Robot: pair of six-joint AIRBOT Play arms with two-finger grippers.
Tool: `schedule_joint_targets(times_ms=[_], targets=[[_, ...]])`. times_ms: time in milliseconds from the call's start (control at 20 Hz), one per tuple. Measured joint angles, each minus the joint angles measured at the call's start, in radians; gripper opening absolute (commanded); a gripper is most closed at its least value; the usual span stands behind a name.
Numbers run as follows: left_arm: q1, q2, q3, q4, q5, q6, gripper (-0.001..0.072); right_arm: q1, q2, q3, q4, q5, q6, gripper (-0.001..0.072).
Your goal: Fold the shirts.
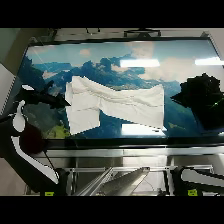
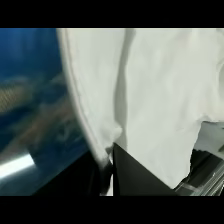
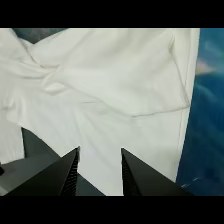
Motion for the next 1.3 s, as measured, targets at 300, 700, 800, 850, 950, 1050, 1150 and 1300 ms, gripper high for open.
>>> schedule_joint_targets(times_ms=[300,700,800,850,950,1050,1150,1300], targets=[[-0.010,-0.017,0.121,0.010,-0.098,-0.034,0.0006,0.005,0.000,-0.063,-0.183,-0.006,0.094,0.0427],[-0.015,-0.019,0.147,0.013,-0.151,-0.042,0.0006,0.070,-0.002,-0.280,-0.235,-0.113,0.191,0.0426],[-0.016,-0.020,0.148,0.012,-0.156,-0.042,0.0006,0.094,-0.002,-0.299,-0.229,-0.132,0.195,0.0416],[-0.016,-0.020,0.148,0.013,-0.158,-0.042,0.0006,0.108,-0.003,-0.305,-0.227,-0.138,0.195,0.0319],[-0.016,-0.020,0.148,0.013,-0.159,-0.042,0.0006,0.139,-0.004,-0.314,-0.235,-0.154,0.198,0.0296],[-0.016,-0.020,0.148,0.011,-0.159,-0.042,0.0012,0.168,-0.004,-0.317,-0.235,-0.164,0.198,0.0246],[-0.016,-0.020,0.149,-0.001,-0.164,-0.045,0.0025,0.187,-0.006,-0.321,-0.240,-0.180,0.188,0.0016],[-0.016,-0.012,0.149,-0.047,-0.182,-0.045,0.0024,0.199,0.001,-0.315,-0.184,-0.179,0.135,0.0016]])
